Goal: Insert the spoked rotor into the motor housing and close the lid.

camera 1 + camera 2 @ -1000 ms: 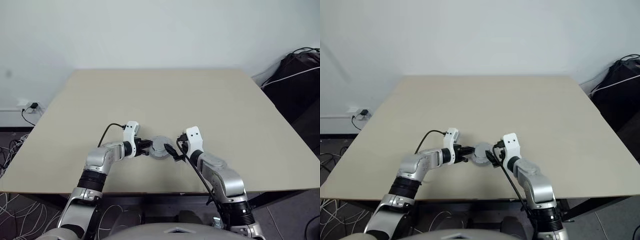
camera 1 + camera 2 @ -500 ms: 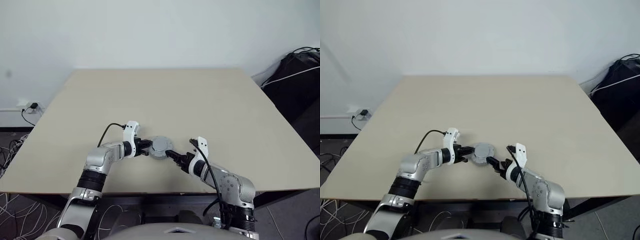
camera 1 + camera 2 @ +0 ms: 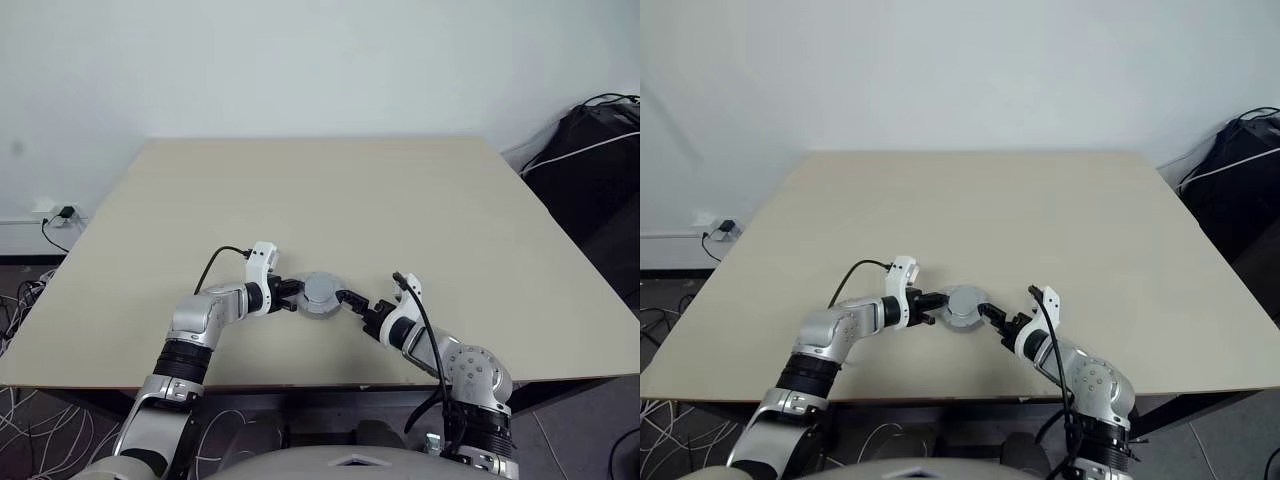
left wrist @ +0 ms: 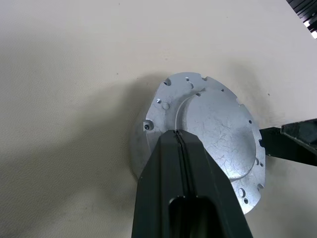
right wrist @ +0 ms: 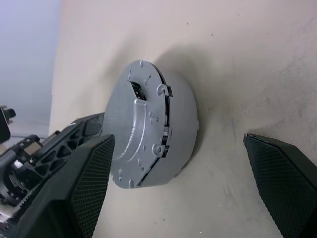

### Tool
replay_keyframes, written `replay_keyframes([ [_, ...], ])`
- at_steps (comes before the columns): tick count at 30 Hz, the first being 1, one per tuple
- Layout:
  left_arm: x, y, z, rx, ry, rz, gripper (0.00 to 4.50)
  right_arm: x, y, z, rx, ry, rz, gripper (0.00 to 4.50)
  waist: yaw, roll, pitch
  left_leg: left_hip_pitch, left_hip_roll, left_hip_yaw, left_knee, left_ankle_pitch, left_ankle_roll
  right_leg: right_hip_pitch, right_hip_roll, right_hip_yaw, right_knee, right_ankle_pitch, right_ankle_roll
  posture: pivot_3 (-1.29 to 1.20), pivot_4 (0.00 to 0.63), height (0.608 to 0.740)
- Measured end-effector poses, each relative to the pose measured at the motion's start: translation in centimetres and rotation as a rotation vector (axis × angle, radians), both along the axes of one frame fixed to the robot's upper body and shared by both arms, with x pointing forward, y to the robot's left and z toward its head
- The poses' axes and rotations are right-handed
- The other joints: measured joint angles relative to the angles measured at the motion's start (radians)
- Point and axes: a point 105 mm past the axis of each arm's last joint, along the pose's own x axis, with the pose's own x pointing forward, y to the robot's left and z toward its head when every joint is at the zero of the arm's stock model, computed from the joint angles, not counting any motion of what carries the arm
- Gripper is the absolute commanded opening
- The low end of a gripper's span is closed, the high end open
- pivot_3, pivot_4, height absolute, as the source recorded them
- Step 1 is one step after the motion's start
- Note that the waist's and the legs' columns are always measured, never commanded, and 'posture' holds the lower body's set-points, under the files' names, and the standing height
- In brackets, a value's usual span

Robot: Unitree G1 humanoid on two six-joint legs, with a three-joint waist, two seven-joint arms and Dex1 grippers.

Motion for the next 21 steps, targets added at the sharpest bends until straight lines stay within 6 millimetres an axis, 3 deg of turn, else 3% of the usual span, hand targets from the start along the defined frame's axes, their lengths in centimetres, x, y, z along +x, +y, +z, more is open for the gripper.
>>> replay_keyframes([
  [10,0.0,0.1,0.0,0.0,-0.002,0.001,0.0,0.2,2.2,0.7,0.06,-0.008,0.057,4.46,-0.002,0.001,0.001,0.0,0.0,0.0,-0.001,0.0,0.0,0.0,0.0,0.0,0.0,0.0,-0.001,0.0,0.0,0.74],
  [21,0.0,0.6,0.0,0.011,-0.007,0.013,0.0,0.8,3.1,-0.3,0.144,0.028,0.026,4.46,-0.021,0.001,0.001,0.0,0.0,0.0,-0.001,0.0,0.0,0.0,0.0,0.0,0.0,0.0,-0.001,0.0,0.0,0.74],
])
